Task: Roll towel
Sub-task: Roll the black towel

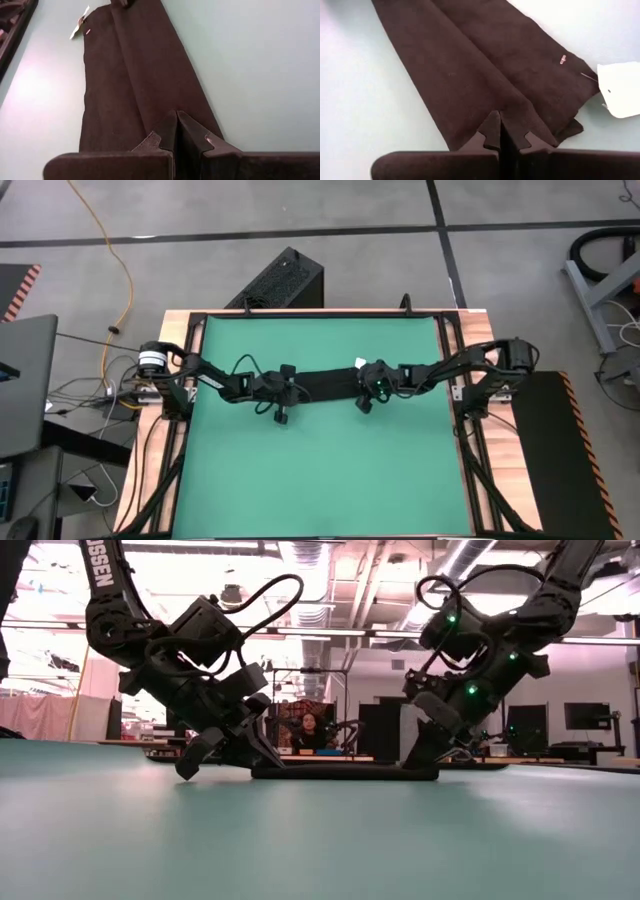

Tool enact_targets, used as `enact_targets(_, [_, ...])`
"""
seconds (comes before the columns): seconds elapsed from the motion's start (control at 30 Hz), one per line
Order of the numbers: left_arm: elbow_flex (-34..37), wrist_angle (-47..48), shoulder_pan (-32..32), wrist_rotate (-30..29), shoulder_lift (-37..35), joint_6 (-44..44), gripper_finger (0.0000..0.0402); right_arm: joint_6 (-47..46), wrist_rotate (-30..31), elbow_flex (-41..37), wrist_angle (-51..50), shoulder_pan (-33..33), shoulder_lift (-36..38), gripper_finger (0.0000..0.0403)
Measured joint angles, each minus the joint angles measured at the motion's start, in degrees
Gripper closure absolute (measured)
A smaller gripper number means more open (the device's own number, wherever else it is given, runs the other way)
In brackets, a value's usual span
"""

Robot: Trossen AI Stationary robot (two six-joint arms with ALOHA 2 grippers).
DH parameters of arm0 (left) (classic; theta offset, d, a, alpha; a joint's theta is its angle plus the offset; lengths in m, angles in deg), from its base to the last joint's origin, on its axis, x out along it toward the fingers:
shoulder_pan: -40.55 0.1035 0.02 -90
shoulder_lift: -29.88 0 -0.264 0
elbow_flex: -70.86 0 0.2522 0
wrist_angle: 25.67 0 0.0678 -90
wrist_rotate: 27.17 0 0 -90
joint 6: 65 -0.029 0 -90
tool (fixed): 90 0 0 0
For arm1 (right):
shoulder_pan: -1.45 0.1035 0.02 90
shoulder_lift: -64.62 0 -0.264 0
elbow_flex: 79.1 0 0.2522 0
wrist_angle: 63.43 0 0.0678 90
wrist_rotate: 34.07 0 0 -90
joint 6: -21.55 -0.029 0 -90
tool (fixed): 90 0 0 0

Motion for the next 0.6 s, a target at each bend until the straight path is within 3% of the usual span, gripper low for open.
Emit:
enact_targets(0.27, [-0.09,3.62,-2.26,-0.95,-0.14,5.17,0.0401,-6.18,1.94,-0.03,-1.93,6.71,0.05,0.0386])
enact_targets(0.6, [0.0,4.28,-10.2,-1.97,-0.17,13.49,0.0401,-17.19,8.96,-0.17,-2.11,18.01,-0.08,0.0386])
